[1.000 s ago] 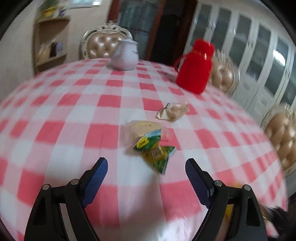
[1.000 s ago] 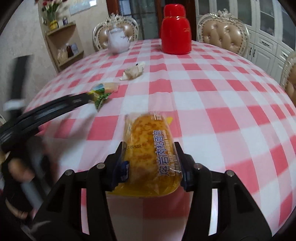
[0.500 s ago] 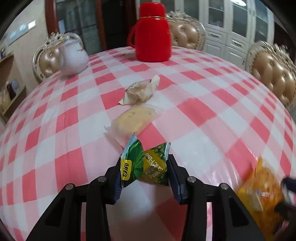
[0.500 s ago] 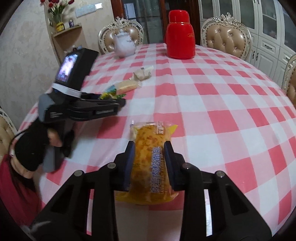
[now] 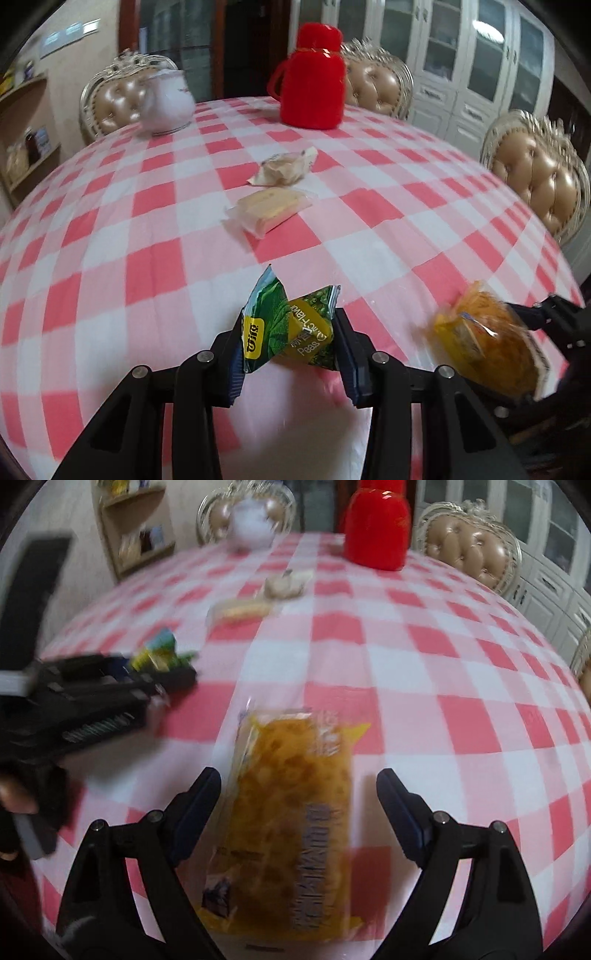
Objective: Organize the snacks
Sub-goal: 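Carry the green bag and meat-floss bread to the white box and open both grippers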
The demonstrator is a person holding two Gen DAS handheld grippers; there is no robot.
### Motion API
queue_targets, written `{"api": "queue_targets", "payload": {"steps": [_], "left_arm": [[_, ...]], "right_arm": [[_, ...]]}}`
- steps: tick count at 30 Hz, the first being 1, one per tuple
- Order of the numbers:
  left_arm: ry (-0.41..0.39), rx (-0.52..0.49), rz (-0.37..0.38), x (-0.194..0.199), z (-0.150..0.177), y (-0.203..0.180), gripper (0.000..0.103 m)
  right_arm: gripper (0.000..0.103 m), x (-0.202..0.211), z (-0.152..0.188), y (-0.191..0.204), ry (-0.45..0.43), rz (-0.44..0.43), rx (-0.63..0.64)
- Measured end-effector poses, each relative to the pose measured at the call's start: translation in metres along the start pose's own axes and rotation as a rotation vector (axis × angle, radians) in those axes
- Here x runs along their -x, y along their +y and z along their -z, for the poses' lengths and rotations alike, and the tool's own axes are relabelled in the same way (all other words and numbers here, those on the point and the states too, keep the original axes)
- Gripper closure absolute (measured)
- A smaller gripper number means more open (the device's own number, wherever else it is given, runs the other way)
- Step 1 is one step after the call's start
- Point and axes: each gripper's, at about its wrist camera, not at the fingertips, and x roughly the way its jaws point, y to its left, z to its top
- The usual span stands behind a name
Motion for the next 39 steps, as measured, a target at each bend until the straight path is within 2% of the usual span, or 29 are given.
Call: {"api": "queue_targets", "payload": {"steps": [1,2,3,6,10,16,22,24,29,39], "left_arm": [[-0.011,0.015,0.0,0.006,0.003,0.002,0.06],[-0.024,0.032,-0.001,0.012,0.007,0.004,0.06],[-0.036,0.054,0.002,0.018,0.011,0.007,0.06],[-0.079,0.098,-0.018,0.04,0.024,0.013,0.06],[-0.157,0.176,-0.035,0.075,0.038,0.025,0.06],[-0.252,0.301,-0.089,0.124,0.067,0.051,0.06],[-0.34,0.391,-0.221,0.178,0.104,0.072,0.06],[-0.362,0.405,-0.255,0.193,0.116,0.077,0.06],[-0.382,0.431,-0.281,0.222,0.144,0.091,0.06],[-0.403,0.415,-0.359,0.28,0.185,0.104,0.06]], "right_arm": [[0.017,0.0,0.002,0.001,0.003,0.018,0.011],[0.03,0.002,0.004,0.001,0.003,0.011,0.015],[0.051,0.004,0.005,-0.001,-0.004,-0.013,0.01],[0.052,0.015,0.009,-0.002,-0.036,0.058,0.024],[0.052,0.042,0.012,0.015,-0.12,0.037,0.058],[0.052,0.068,0.02,0.071,-0.208,0.034,0.185],[0.052,0.083,0.04,0.128,-0.239,0.011,0.309],[0.052,0.087,0.047,0.141,-0.246,-0.003,0.334],[0.052,0.091,0.06,0.169,-0.25,-0.023,0.386],[0.052,0.107,0.073,0.202,-0.29,-0.026,0.422]]}}
